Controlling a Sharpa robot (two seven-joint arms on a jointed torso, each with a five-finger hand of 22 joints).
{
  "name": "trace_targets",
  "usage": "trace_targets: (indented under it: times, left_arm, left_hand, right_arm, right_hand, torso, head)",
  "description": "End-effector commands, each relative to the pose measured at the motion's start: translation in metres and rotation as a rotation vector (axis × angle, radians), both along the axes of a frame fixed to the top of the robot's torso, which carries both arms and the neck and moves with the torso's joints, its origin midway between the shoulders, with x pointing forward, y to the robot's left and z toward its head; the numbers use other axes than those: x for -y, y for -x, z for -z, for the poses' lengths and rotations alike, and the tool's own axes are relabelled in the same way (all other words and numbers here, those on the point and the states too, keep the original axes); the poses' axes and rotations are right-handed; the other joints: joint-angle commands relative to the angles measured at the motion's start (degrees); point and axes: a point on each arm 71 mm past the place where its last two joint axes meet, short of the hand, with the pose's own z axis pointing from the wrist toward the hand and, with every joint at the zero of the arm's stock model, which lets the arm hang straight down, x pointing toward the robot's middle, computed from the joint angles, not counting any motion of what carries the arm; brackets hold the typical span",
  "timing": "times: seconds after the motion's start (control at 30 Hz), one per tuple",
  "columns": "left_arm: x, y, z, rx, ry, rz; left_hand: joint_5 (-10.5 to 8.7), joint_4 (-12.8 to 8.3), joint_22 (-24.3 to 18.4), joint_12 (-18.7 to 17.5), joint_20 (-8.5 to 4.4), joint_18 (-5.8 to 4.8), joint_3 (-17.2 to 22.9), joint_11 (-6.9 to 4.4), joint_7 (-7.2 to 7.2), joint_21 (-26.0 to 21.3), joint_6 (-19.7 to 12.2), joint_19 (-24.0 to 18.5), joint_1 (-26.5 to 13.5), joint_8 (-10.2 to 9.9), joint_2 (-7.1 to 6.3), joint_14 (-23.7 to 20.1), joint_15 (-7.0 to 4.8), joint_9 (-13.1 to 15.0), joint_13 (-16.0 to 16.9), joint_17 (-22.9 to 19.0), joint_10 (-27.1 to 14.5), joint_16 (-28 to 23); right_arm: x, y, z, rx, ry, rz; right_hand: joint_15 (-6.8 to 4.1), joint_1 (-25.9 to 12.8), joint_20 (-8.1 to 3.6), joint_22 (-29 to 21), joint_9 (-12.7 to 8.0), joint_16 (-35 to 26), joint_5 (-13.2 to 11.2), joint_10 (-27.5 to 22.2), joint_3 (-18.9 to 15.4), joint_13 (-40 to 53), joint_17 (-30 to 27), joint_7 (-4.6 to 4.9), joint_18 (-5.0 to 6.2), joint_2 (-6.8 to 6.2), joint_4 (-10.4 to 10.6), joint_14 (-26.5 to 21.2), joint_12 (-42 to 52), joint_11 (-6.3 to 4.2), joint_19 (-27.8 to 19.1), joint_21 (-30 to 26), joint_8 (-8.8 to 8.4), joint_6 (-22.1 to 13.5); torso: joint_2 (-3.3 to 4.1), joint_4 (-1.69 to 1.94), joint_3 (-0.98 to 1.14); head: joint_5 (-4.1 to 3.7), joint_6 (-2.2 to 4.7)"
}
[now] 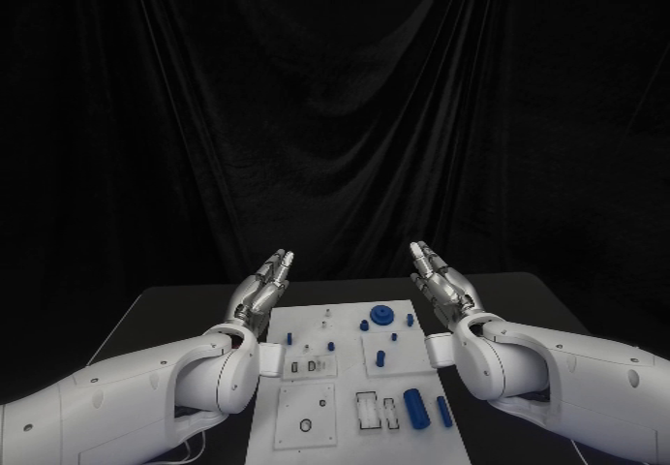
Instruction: Assemble the parts on the task board
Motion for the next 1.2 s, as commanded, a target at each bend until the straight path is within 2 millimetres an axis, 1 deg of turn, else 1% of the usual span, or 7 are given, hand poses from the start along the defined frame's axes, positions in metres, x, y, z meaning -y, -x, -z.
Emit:
trace_targets:
  times: [0.03, 0.47, 0.73, 0.77, 0.97, 1.03, 1.2]
  left_arm:
    - [0.009, 0.0, -0.009, 0.053, 0.184, 0.161]
    - [0.011, 0.002, -0.015, 0.085, 0.408, 0.361]
    - [0.011, 0.002, -0.016, 0.089, 0.438, 0.384]
    - [-0.007, 0.004, -0.022, 0.269, 0.288, 0.448]
    - [-0.012, 0.01, -0.025, 0.307, 0.257, 0.45]
    - [-0.014, 0.012, -0.026, 0.317, 0.25, 0.448]
    - [-0.022, 0.017, -0.029, 0.33, 0.24, 0.44]
  left_hand:
    - [1.17, 0.9, -0.1, -0.4, 1.48, 1.69, -0.6, 0.26, -0.01, -0.3, 0.9, 0.0, 3.2, 0.2, 0.74, 0.1, 0.88, 0.1, -0.1, -0.1, 0.1, -0.2]
    - [1.97, 0.9, -0.1, -0.4, 2.84, 1.87, -0.7, 1.37, 1.08, -0.3, 2.3, 0.0, 4.7, 0.4, 0.71, 0.1, 1.6, 0.3, -0.1, -0.1, 0.1, -0.2]
    - [3.45, 0.8, 0.7, 0.6, 4.35, 1.95, -0.4, 4.89, -2.28, 0.6, 5.3, 0.8, 7.3, 0.8, 0.72, 0.1, 4.25, 0.6, 0.7, -0.1, 2.6, -0.2]
    - [3.57, 0.8, 0.7, 0.9, 4.4, 1.95, -0.4, 5.11, -2.24, 0.7, 5.4, 0.9, 7.5, 0.8, 0.72, 0.1, 4.28, 0.7, 0.8, 0.0, 2.9, -0.2]
    - [6.64, 0.7, 1.5, 3.6, 5.46, 1.88, 0.1, 6.58, -0.71, 2.0, 8.4, 2.7, 10.8, 1.3, 0.43, 1.8, 5.59, 1.1, 1.4, 0.7, 4.8, 1.1]
    - [8.19, 0.5, 1.9, 4.7, 6.2, 1.91, 0.1, 6.76, -0.08, 2.8, 9.4, 3.9, 12.6, 1.4, 0.29, 2.8, 6.34, 1.2, 1.5, 1.1, 5.2, 1.6]
    - [11.58, -0.4, 2.3, 6.3, 6.96, 1.94, 0.7, 6.39, 2.52, 3.8, 12.2, 5.4, 15.9, 1.8, 0.03, 3.9, 6.95, 1.5, 1.7, 1.4, 5.5, 2.1]
  right_arm:
    - [-0.007, -0.001, 0.0, -0.075, -0.155, -0.166]
    - [-0.006, -0.002, -0.001, -0.152, -0.339, -0.403]
    - [-0.005, -0.002, -0.002, -0.163, -0.376, -0.447]
    - [0.022, 0.009, -0.009, -0.102, -0.372, -0.516]
    - [0.028, 0.01, -0.017, -0.081, -0.376, -0.519]
    - [0.029, 0.01, -0.02, -0.075, -0.377, -0.521]
    - [0.032, 0.01, -0.027, -0.065, -0.375, -0.526]
  right_hand:
    - [-0.08, 2.9, 0.99, -1.6, -0.1, -0.2, 0.9, 0.0, -0.7, -0.1, -0.1, -0.01, 0.77, 0.34, 0.3, -0.1, -0.3, 0.43, 0.0, -0.2, -0.19, -0.1]
    - [2.51, 4.3, 2.66, -1.6, 0.3, -0.2, 1.4, 0.0, -0.3, -0.1, -0.1, 2.19, 0.73, 0.31, -0.2, -0.1, -0.3, 2.2, 0.0, -0.2, 0.3, 0.9]
    - [6.29, 5.3, 5.8, -1.6, 0.8, -0.2, 1.9, 0.0, -0.3, -0.1, -0.1, 3.36, 0.38, 0.1, -0.5, -0.1, -0.3, 4.02, 0.0, -0.2, 1.78, 2.8]
    - [6.5, 5.4, 6.12, -1.6, 0.8, -0.2, 2.0, 0.0, -0.3, -0.1, -0.1, 3.37, 0.46, 0.06, -0.6, -0.1, -0.3, 4.22, 0.0, -0.2, 1.94, 3.0]
    - [8.81, 6.3, 9.16, -0.8, 1.2, -0.2, 2.4, 0.0, -0.5, 0.0, -0.1, 3.96, 0.94, -0.04, -1.0, 0.0, 0.0, 6.56, 1.2, 0.8, 3.37, 4.7]
    - [10.12, 6.9, 10.6, -0.1, 1.5, 1.2, 2.6, 0.6, -0.8, 0.6, 0.6, 3.7, 1.0, -0.15, -1.1, 1.0, 1.7, 8.88, 3.2, 2.1, 4.31, 6.0]
    - [10.75, 8.0, 11.14, 0.4, 1.9, 2.7, 3.0, 1.2, -1.0, 1.0, 1.2, 4.35, 0.92, -0.31, -1.4, 2.7, 4.0, 9.83, 5.8, 3.5, 5.86, 7.9]
  torso:
    - [0.0, 0.01, 0.0]
    - [0.0, 0.01, 0.0]
    - [0.0, 0.01, 0.0]
    - [2.09, -0.36, -0.43]
    - [3.03, 0.09, -0.63]
    - [3.39, 0.39, -0.68]
    - [3.97, 0.62, -0.77]
  head:
    - [0.0, 0.0]
    - [0.0, 0.0]
    - [0.0, 0.0]
    - [-1.68, -14.02]
    - [-1.83, -15.31]
    - [-1.92, -15.73]
    - [-1.62, -17.48]
